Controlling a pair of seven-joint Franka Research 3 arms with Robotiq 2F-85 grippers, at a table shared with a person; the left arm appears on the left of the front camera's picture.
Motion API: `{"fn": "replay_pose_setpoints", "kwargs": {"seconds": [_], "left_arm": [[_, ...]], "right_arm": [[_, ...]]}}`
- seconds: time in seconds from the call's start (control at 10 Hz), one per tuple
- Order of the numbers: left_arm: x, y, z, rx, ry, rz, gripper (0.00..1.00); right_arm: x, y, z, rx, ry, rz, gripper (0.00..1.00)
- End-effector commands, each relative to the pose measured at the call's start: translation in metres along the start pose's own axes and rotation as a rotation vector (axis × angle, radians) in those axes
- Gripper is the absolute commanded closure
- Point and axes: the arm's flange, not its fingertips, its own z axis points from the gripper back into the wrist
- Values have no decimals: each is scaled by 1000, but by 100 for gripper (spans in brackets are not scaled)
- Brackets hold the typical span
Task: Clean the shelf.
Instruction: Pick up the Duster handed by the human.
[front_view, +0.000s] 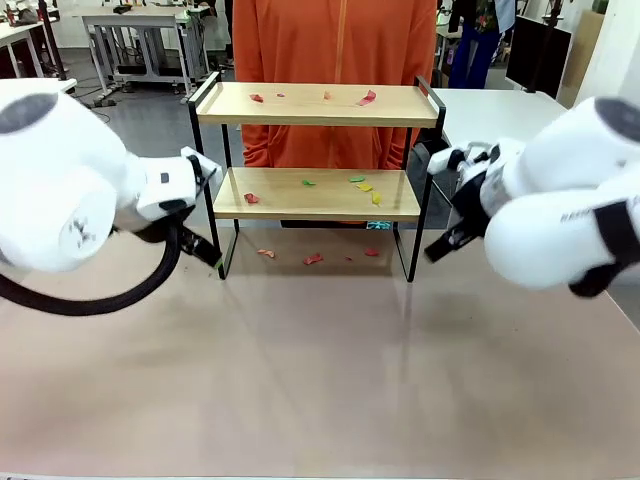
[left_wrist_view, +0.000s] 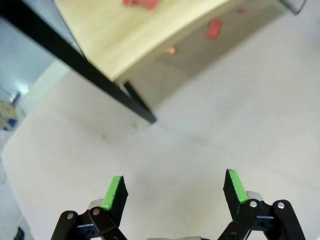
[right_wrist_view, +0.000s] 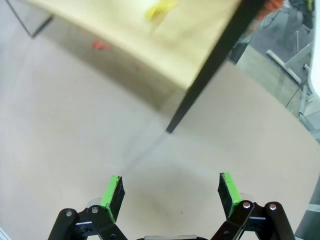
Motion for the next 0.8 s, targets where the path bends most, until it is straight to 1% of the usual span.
{"fn": "replay_pose_setpoints", "kwargs": {"seconds": [0.0,0.1,0.2,0.3,0.4,0.5,0.6,0.7], "left_arm": [[19,38,37,-138,15,-49,0],[27,56,52,-238,19,-100,0],[33,81,57,-359,14,-182,0],[34,109,55,-454,-3,-254,0],[32,135,48,-485,-32,-289,0],[30,160,39,-562,-115,-361,0],[23,179,30,-648,-246,-447,0],[13,192,21,-671,-356,-507,0]], "right_arm": [[17,-45,29,79,-27,-18,0],[21,-74,37,156,-45,17,0],[20,-103,42,226,-70,72,0],[16,-131,42,279,-96,99,0],[7,-153,39,355,-135,148,0],[-4,-177,31,404,-181,195,0],[-15,-192,21,437,-217,232,0],[-26,-204,9,505,-245,286,0]]}}
